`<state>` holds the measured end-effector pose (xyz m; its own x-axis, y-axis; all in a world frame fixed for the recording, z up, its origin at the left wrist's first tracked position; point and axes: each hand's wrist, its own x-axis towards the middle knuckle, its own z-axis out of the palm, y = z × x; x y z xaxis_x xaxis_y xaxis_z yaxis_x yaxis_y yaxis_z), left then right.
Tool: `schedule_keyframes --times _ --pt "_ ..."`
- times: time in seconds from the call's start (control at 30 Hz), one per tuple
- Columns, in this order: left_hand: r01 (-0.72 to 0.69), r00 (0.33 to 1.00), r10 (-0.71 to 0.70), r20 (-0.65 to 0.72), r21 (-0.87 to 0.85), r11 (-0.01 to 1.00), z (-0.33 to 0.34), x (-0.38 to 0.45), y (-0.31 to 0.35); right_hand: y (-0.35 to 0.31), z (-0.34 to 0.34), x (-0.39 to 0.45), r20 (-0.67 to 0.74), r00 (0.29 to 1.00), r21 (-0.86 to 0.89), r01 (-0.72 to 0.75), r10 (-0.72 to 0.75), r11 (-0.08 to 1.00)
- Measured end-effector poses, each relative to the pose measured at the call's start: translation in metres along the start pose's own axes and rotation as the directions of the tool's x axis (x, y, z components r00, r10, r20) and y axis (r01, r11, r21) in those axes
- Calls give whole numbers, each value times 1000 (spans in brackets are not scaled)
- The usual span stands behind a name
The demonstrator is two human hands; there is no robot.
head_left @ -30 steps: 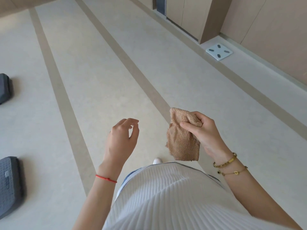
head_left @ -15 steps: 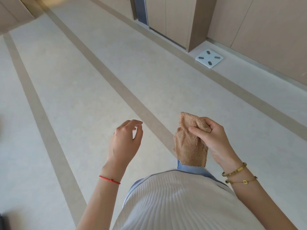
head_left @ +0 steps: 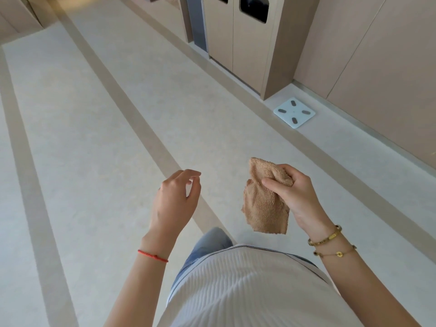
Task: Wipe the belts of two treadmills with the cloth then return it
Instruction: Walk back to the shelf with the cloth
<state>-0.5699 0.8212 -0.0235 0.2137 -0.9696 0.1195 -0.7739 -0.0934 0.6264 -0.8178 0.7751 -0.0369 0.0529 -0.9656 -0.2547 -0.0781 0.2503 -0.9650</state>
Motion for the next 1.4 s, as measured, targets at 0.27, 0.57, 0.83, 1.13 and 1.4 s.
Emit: schedule_keyframes --times 0.27,0.57,0.83,1.13,1.4 --pt "3 1000 -3 11 -6 1000 34 116 -11 -15 6 119 -6 999 17 -35 35 999" --pt "-1 1000 1 -5 -12 1000 48 298 -35 -58 42 293 -24 998 48 -49 51 998" --pt "-53 999 53 -1 6 999 48 476 -41 -114 75 449 -15 1000 60 -6 7 998" --pt "-66 993 64 98 20 998 79 631 -37 -136 73 587 -85 993 68 -81 87 994" --pt "-59 995 60 80 -7 998 120 788 -19 -180 58 747 -106 990 89 -87 96 992"
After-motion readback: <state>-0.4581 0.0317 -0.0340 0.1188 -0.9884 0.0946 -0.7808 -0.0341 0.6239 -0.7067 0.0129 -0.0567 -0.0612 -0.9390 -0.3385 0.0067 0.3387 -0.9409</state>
